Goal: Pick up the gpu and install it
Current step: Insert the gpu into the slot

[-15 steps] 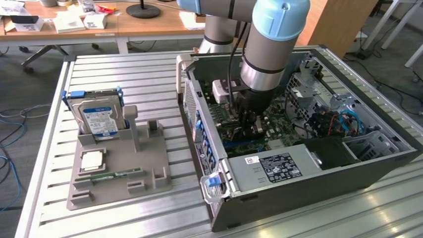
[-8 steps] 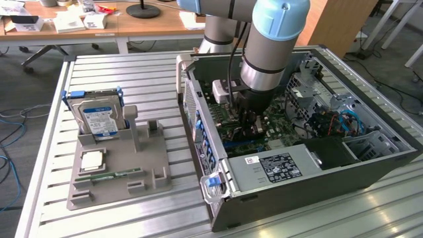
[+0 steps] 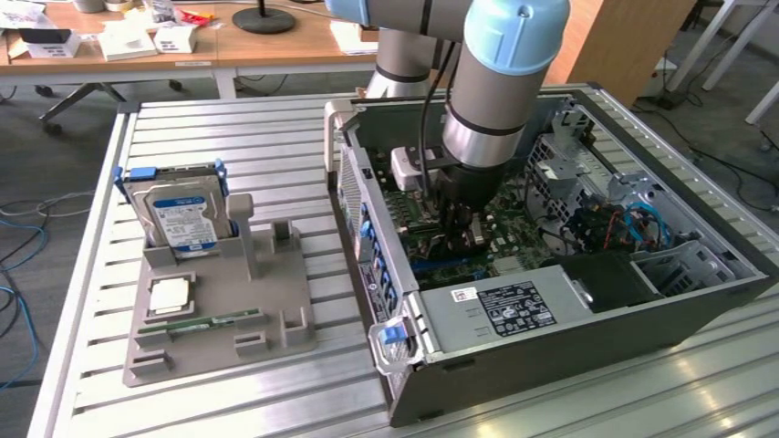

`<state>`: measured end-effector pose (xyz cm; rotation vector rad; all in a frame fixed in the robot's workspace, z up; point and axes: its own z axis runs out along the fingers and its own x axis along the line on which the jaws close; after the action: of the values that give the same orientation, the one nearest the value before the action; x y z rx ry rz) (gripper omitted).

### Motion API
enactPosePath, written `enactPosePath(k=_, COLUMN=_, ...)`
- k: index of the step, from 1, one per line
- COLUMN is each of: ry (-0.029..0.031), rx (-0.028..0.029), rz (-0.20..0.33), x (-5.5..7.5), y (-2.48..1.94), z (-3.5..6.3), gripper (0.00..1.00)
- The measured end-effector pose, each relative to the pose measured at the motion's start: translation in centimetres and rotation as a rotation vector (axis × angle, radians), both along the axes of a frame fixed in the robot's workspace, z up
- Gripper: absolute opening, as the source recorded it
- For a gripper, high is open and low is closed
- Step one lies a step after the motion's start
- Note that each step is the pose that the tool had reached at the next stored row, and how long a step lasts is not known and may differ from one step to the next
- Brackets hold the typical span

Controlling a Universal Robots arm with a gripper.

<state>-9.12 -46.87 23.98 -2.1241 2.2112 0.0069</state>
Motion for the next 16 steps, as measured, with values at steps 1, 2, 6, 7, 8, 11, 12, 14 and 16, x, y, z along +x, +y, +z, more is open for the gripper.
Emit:
enactPosePath(k=1, ry=-0.0001, rx=0.0001, rz=0.000, x=0.00, y=0.00, z=-0.01, gripper=0.26)
enactPosePath(k=2, ry=-0.0002, rx=0.0001, rz=0.000, x=0.00, y=0.00, z=-0.01, gripper=0.26)
enactPosePath(k=6, ry=-0.0013, rx=0.0005, rz=0.000, x=-0.03, y=0.01, z=-0.07, gripper=0.26)
enactPosePath(k=7, ry=-0.0014, rx=0.0003, rz=0.000, x=-0.04, y=0.02, z=-0.07, gripper=0.26)
enactPosePath(k=8, ry=-0.0014, rx=0.0003, rz=0.000, x=-0.05, y=0.01, z=-0.07, gripper=0.26)
enactPosePath(k=11, ry=-0.0015, rx=0.0003, rz=0.000, x=-0.05, y=0.02, z=-0.07, gripper=0.26)
enactPosePath(k=12, ry=-0.0016, rx=0.0003, rz=0.000, x=-0.06, y=0.02, z=-0.08, gripper=0.26)
enactPosePath(k=14, ry=-0.0021, rx=0.0003, rz=0.000, x=-0.12, y=0.02, z=-0.08, gripper=0.26)
enactPosePath(k=16, ry=-0.0029, rx=0.0003, rz=0.000, x=-0.18, y=0.02, z=-0.08, gripper=0.26)
